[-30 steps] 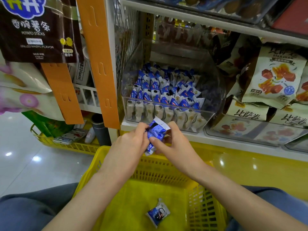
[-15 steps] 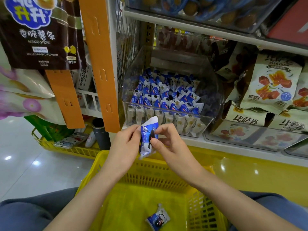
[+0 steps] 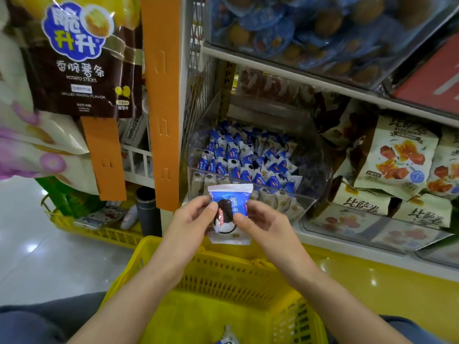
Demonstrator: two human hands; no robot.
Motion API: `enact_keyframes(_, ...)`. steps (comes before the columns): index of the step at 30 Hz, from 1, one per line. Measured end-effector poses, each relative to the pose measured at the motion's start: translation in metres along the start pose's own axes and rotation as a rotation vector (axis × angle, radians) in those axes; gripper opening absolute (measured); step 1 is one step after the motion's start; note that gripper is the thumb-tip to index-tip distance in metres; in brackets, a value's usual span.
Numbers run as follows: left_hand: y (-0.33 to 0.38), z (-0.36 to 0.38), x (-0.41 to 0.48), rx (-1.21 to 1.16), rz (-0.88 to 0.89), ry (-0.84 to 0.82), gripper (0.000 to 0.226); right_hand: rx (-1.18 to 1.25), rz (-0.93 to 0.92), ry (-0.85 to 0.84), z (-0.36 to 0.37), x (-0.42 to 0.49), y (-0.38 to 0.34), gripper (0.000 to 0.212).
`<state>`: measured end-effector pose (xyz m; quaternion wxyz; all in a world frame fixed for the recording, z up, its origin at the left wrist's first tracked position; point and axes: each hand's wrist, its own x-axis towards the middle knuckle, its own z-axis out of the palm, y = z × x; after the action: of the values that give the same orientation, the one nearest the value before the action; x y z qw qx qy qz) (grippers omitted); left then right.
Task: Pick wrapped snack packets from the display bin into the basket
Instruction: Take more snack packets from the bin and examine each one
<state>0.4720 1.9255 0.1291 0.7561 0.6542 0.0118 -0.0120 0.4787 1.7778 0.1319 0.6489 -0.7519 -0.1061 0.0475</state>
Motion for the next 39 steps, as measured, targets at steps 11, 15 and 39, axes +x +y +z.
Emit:
enact_keyframes(11,0.025,-0.008,0.048,0.816,0.512,0.011,0.03,-0.288,-0.183,0.358,-0.045,0.059,-0.038,0.028)
enact_keyframes(15,0.017,-0.014,0.072,1.191,0.635,-0.032,0.034,-0.513,-0.182,0.557,-0.065,0.123,-0.039,0.037)
enact_keyframes(39,0.001,-0.015,0.078,1.205,0.803,0.035,0.028,-1.034,0.154,0.161,-0.063,0.229,-0.001,0.049)
